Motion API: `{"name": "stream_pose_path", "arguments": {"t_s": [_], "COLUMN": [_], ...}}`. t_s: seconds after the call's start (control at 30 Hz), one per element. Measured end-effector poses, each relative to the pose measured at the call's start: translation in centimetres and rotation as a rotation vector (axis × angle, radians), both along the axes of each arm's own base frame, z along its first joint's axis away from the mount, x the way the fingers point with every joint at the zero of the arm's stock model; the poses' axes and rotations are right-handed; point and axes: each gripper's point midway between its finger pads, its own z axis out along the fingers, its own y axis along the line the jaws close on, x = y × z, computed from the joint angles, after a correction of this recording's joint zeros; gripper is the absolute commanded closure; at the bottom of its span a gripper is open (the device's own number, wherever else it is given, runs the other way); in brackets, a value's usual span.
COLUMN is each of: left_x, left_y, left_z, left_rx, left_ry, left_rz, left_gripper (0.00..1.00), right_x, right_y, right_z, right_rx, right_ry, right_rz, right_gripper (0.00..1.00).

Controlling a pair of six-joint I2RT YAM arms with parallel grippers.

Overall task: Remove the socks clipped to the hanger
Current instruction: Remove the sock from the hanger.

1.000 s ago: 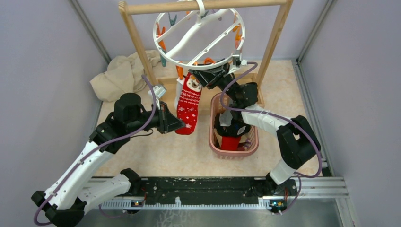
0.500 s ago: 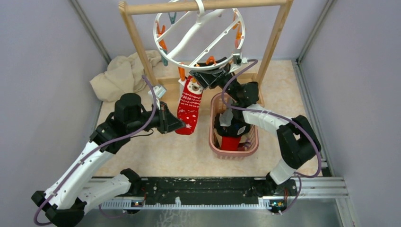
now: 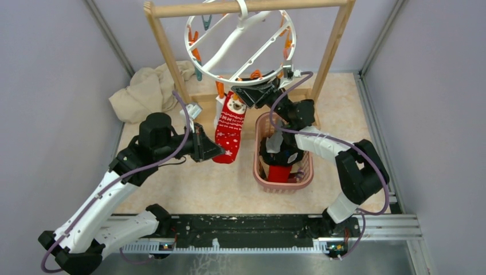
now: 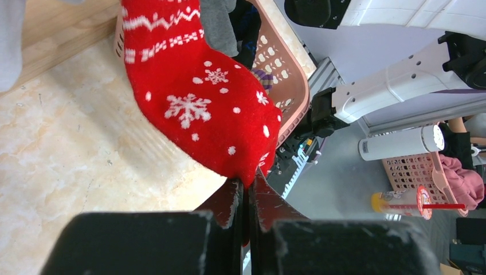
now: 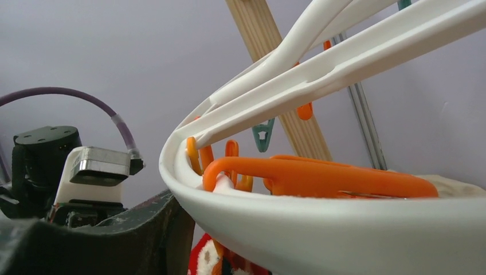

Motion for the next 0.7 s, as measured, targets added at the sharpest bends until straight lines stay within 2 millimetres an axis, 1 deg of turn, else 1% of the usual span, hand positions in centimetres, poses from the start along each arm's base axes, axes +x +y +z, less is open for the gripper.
{"name": "stream_pose_path", "arguments": {"t_s": [0.03,0.07,0.1,0.13,0.17,0.27,0.3,0.5,0.7], "left_x": [0.0,0.0,0.0,0.1,0.1,0.1,0.1,0.1,0.2], "left_y": [0.0,0.0,0.0,-0.1,-0.1,-0.1,-0.1,-0.2,-0.4], "left_z": [0.0,0.0,-0.1,-0.1,-0.2,-0.2,-0.3,-0.4,-0.5], "left_rx": [0.001,0.001,0.002,0.003,0.004,0.005,0.006,0.007,0.007], "left_ry": [0.000,0.001,0.003,0.003,0.005,0.008,0.008,0.014,0.018], "left_rz": [0.000,0.000,-0.001,-0.001,-0.001,-0.001,-0.002,-0.007,-0.012], "left_gripper": [0.98,0.98,0.99,0.99,0.98,0.98,0.98,0.99,0.99], "right_x": [0.0,0.0,0.0,0.0,-0.2,-1.4,-1.6,-0.6,-0.4], "right_y": [0.0,0.0,0.0,-0.1,-0.2,-0.9,-0.9,-0.6,-0.7], "right_z": [0.0,0.0,-0.1,0.0,0.2,2.1,2.2,1.0,0.8], "right_rx": [-0.001,-0.001,-0.001,0.002,0.007,0.045,0.046,0.013,0.008], "right_ry": [0.000,0.001,0.002,-0.003,-0.019,-0.106,-0.103,-0.045,-0.038], "right_rz": [0.000,0.003,0.004,0.001,-0.001,0.004,0.010,0.009,0.006], "right_gripper": [0.63,0.72,0.85,0.95,1.00,1.00,1.00,1.00,1.00]}}
